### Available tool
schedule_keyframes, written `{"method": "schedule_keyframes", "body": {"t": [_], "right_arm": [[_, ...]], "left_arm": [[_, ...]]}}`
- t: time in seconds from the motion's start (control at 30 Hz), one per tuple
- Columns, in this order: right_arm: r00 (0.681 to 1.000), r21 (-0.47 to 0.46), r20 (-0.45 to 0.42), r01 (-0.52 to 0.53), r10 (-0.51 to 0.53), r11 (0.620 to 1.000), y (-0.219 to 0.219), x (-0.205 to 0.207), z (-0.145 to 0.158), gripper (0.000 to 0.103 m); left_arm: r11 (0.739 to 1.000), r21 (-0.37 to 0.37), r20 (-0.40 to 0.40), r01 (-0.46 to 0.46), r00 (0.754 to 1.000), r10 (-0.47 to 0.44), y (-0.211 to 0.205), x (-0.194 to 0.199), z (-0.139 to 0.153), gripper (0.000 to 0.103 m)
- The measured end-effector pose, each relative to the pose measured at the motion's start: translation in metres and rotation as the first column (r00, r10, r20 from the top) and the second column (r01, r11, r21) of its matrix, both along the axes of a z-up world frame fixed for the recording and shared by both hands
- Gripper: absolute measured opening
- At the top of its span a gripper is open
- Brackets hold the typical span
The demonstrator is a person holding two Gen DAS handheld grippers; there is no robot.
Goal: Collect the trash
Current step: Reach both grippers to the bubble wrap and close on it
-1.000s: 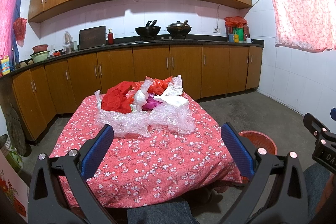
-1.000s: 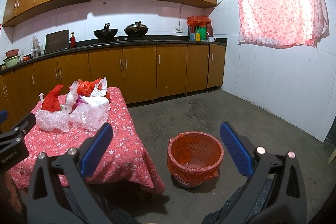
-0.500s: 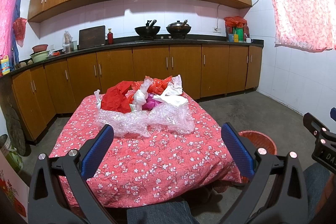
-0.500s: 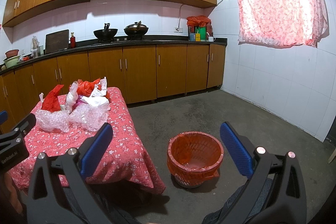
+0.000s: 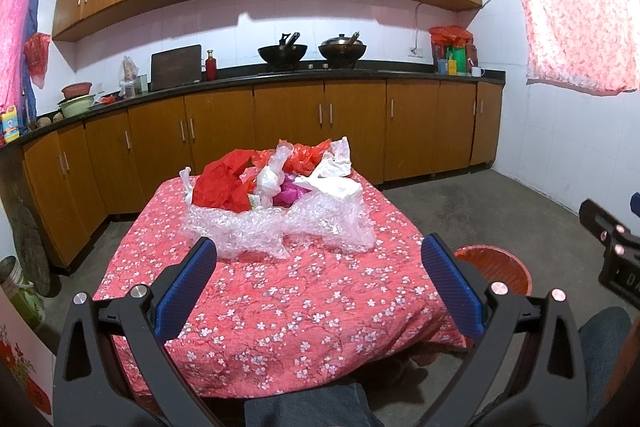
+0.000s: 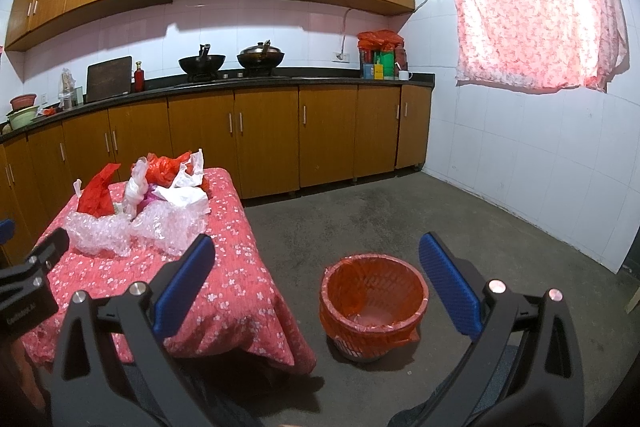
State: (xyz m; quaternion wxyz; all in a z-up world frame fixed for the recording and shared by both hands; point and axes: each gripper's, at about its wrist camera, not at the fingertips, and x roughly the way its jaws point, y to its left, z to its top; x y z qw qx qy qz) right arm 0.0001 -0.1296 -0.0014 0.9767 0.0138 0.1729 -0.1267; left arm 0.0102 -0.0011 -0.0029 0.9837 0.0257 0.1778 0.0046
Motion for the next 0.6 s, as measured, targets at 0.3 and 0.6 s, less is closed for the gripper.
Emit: {"method": "schedule_keyframes", "body": {"t": [0.3, 0.6], "right_arm": [[0.996, 0.046, -0.050, -0.075, 0.078, 0.996, 0.013, 0.070, -0.006, 0.099], [0.946, 0.110, -0.174, -0.258, 0.274, 0.960, 0.060, 0.177, -0.032, 0.099]], "left_arm": [[0.999, -0.003, -0.066, -0.048, 0.997, 0.047, 0.027, 0.043, -0.014, 0.101], [0.978, -0.015, -0.169, -0.206, 0.965, 0.200, 0.107, 0.115, -0.037, 0.100]]}}
